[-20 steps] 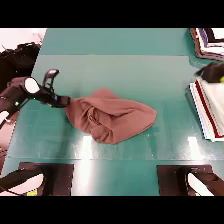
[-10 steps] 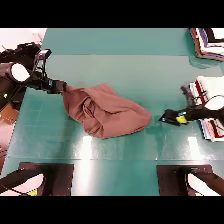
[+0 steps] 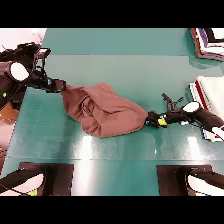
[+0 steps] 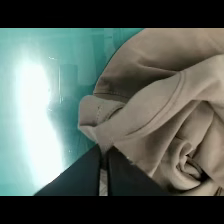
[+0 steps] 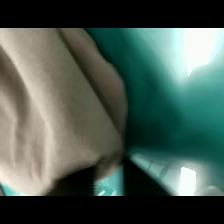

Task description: Fold the shirts.

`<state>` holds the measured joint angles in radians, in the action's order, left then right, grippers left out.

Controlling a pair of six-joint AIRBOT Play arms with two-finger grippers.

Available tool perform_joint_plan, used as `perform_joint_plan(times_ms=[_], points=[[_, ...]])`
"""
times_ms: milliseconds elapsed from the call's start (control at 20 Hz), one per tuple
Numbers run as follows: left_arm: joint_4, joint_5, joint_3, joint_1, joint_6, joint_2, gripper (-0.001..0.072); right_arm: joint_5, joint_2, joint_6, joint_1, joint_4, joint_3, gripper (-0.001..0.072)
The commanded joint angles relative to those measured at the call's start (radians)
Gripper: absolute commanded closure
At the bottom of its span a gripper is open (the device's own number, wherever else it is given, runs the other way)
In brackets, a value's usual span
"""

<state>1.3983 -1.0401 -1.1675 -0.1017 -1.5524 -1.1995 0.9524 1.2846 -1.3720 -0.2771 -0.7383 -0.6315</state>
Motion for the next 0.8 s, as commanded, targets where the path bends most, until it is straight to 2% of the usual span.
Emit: perform_joint_plan(times_ms=[0,150,350,550,750], points=[[-0.012,0.001,-0.002,0.000,0.000,0.001,0.0683,-0.105,-0.026,0.013,-0.014,0.010,0.002,0.0695],[-0.011,0.004,-0.077,0.000,0.000,0.014,0.0684,-0.166,-0.153,0.012,0.042,-0.018,-0.038,0.0698],[-0.016,0.019,-0.292,0.000,0.000,0.120,0.0684,-0.101,-0.355,0.011,0.178,-0.167,-0.289,0.0699],[-0.106,0.018,-0.504,0.000,0.016,0.249,0.0683,-0.065,-0.488,0.012,0.259,-0.202,-0.552,0.0698],[-0.179,0.018,-0.648,0.000,0.016,0.360,0.0684,-0.002,-0.566,0.012,0.292,-0.243,-0.727,0.0698]])
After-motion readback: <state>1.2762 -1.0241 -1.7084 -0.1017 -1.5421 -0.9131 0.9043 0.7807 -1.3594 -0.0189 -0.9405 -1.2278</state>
